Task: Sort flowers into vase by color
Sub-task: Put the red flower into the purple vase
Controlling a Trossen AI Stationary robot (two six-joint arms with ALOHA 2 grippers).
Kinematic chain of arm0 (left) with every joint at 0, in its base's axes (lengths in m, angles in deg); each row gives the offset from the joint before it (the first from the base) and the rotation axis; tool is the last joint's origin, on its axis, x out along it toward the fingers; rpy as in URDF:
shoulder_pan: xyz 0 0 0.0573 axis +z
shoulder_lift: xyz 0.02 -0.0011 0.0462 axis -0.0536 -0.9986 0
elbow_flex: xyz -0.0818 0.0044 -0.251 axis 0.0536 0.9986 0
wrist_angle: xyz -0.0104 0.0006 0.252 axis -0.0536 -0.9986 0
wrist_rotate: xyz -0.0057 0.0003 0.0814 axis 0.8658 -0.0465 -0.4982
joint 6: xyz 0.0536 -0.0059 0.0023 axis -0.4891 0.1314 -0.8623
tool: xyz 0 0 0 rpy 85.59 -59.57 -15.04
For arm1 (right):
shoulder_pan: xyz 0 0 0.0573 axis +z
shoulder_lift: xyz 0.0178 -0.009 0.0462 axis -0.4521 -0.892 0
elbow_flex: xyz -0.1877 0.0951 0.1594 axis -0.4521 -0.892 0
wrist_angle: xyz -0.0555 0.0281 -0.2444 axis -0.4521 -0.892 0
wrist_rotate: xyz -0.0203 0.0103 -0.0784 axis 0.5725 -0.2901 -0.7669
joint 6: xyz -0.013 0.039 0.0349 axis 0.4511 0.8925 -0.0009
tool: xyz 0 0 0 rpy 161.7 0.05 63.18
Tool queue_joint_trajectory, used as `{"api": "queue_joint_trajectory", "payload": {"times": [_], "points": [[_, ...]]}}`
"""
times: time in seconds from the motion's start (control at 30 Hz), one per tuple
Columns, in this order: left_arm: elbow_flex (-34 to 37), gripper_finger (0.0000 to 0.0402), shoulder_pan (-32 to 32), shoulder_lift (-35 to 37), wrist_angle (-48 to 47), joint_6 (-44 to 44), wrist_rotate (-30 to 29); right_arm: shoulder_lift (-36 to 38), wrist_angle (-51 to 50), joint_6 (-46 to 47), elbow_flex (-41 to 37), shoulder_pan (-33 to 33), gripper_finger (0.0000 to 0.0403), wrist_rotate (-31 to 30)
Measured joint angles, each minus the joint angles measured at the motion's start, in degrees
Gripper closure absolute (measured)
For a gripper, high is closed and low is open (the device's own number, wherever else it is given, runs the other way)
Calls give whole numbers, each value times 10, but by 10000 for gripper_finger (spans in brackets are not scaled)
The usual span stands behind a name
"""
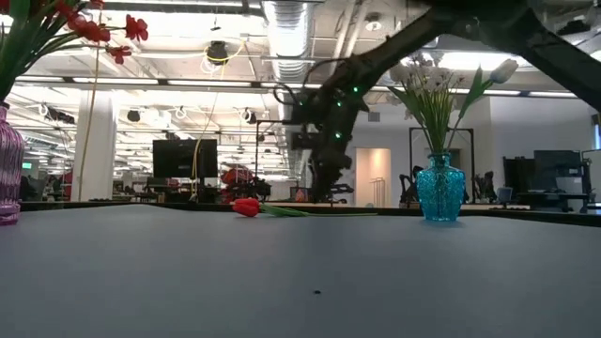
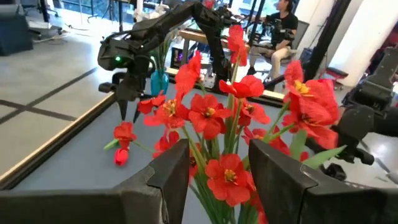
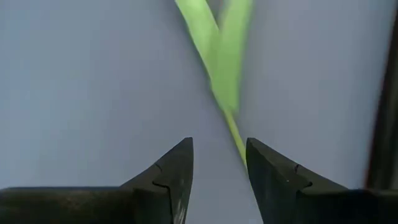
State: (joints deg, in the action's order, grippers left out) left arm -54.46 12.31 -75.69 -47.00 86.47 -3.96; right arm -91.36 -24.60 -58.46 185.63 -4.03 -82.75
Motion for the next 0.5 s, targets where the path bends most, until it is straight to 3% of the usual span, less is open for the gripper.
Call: {"api": "queue_joint_trajectory", "payload": {"times": [0.5], "points": [[51,248,0,0,8,4,3,-45,-16,-72,4,-30,236,-62]]}}
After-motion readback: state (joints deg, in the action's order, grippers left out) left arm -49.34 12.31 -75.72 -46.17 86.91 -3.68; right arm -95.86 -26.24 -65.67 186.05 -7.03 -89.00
